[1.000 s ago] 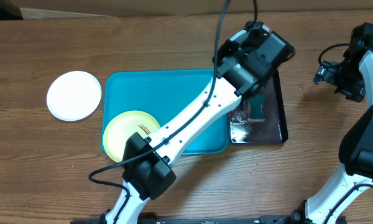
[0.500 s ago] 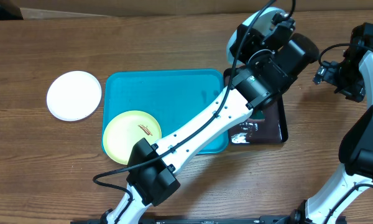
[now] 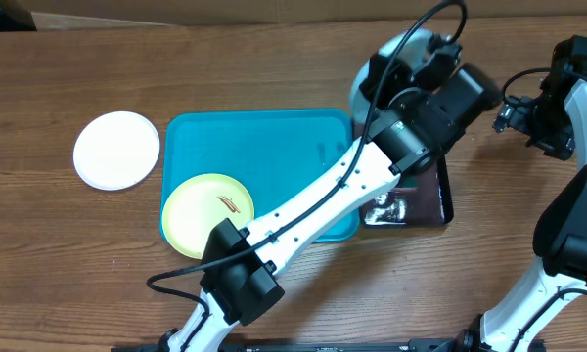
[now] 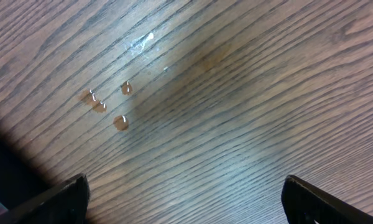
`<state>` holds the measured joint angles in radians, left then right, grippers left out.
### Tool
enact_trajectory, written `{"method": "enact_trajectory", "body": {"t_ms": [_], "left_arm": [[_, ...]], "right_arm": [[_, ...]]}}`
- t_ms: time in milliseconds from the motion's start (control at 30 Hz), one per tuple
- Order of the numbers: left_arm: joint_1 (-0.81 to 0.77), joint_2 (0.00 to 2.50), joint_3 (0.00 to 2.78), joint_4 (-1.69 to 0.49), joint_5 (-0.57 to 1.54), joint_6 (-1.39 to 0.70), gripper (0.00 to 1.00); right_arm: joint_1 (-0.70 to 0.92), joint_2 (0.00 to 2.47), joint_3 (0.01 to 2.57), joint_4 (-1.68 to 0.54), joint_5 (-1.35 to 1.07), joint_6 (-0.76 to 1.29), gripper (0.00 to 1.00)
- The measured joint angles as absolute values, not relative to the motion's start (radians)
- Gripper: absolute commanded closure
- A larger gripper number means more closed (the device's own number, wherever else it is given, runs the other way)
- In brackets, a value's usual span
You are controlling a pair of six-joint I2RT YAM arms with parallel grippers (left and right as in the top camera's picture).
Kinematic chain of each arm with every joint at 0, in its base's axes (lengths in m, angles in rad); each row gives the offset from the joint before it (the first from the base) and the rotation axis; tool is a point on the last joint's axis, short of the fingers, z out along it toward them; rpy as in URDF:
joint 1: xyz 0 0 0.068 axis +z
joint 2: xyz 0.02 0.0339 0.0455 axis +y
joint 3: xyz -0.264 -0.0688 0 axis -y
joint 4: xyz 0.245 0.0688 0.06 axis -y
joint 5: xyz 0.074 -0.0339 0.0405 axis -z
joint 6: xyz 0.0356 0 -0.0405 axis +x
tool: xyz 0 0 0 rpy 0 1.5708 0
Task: Clean dirty plates on tray and stack at the side
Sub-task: 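Lift the light-blue plate with the left gripper and tilt it over the black tray, then carry the light-blue plate left, lower it onto the white plate, release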
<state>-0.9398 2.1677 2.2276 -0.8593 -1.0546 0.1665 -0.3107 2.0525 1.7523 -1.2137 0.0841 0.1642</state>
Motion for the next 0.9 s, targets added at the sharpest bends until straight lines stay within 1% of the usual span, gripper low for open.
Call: {"method": "enact_trajectory", "body": {"t_ms": [67,133,267,367,467,533,700,800,900], "left_arm": [[-0.943,2.17,2.22,-0.91,-0.999,0.084,0.96],[-0.943,2.17,2.197,-0.885,-0.949,0.023,0.96],[-0.928,2.179,2.164,-0.767,-0.922,0.01,0.96],[-0.902,2.182,2.164,-0.737,-0.921,0.009,0.96],[-0.88,2.182,2.165,-0.796,-0.874,-0.014,0.96],[-0.868,2.183,2.163,-0.87,-0.796,-0.056,0.96],[-0.867,2.183,2.159,-0.865,-0.719,-0.157,0.96],[-0.839,2.183,2.16,-0.837,-0.604,-0.205,0.96],[-0.756,2.183,2.161,-0.847,-0.422,-0.268,0.96]], "right_arm": [[-0.311,2.053,1.752,-1.213,0.083,0.164,0.0],[-0.311,2.053,1.752,-1.214,0.083,0.164,0.0],[-0.311,2.053,1.752,-1.214,0.083,0.164,0.0],[-0.311,2.053,1.752,-1.214,0.084,0.165,0.0],[-0.311,2.053,1.752,-1.214,0.083,0.164,0.0],[-0.311,2.053,1.752,-1.214,0.083,0.164,0.0],[-0.311,2.053,1.752,-1.214,0.083,0.165,0.0],[-0.311,2.053,1.752,-1.214,0.083,0.164,0.0],[-0.311,2.053,1.752,-1.214,0.083,0.164,0.0]]}}
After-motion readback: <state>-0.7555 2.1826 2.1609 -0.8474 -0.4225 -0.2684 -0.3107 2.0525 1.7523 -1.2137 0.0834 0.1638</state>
